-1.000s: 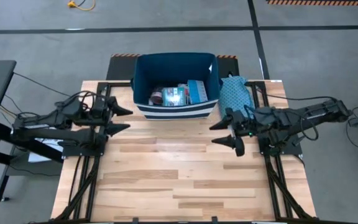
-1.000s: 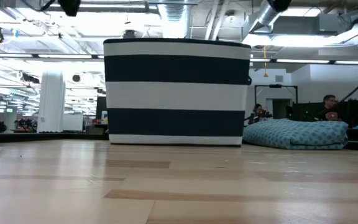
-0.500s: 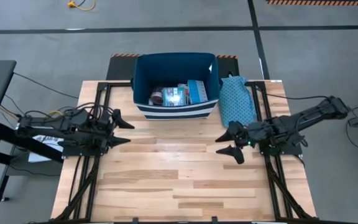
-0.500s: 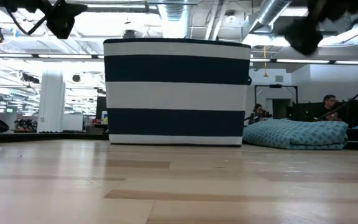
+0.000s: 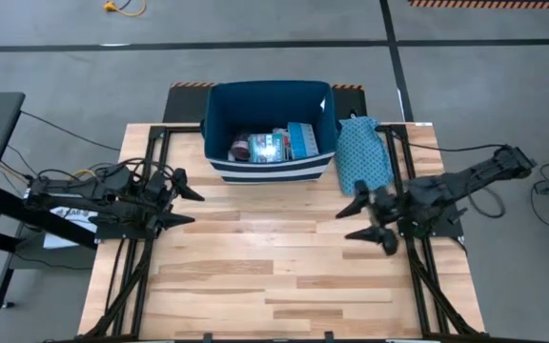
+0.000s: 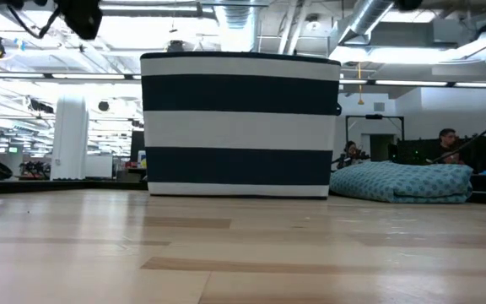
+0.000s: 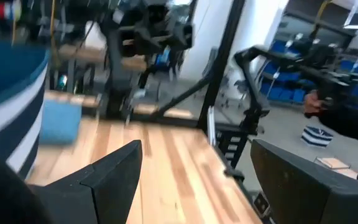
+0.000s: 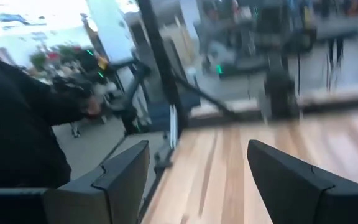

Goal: Pick & place medical supplies in basket/bin
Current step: Return to Home Position

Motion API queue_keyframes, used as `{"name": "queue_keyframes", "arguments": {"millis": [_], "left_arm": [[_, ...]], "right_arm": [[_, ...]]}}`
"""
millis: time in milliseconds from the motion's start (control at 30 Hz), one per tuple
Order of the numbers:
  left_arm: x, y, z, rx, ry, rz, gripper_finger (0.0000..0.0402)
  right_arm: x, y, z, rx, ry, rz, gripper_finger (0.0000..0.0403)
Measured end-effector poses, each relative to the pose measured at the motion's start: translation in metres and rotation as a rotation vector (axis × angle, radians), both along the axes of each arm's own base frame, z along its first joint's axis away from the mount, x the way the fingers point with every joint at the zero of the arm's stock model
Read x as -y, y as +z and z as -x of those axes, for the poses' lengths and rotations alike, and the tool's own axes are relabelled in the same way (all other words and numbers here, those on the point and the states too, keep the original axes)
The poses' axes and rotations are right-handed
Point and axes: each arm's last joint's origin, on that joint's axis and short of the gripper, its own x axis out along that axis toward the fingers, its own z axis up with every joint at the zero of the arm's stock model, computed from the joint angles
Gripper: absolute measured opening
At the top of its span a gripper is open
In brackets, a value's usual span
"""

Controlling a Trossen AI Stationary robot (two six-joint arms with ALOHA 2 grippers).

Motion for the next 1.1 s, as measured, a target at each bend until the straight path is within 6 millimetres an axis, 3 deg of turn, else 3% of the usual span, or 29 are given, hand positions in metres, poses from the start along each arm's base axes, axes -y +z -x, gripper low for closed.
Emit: {"name": "queue_keyframes", "arguments": {"millis": [200,433,633,867,1100], "left_arm": [[0.001,0.009,0.001,0.103,-0.037,-0.024,0.0291],[0.002,0.013,0.001,0.161,-0.053,-0.024,0.0291],[0.003,0.007,-0.001,0.338,-0.082,0.005,0.0291],[0.011,-0.026,-0.019,0.241,-0.145,0.113,0.0291],[0.02,-0.034,-0.027,0.232,-0.15,0.131,0.0291]], "right_arm": [[0.018,0.02,0.046,0.191,0.026,0.052,0.0265],[0.032,-0.008,0.077,0.25,0.019,0.03,0.0265],[0.036,-0.042,0.085,0.298,0.012,-0.007,0.0266],[0.04,-0.076,0.09,0.316,-0.038,-0.067,0.0266],[0.037,-0.099,0.083,0.321,-0.062,-0.08,0.0266]]}}
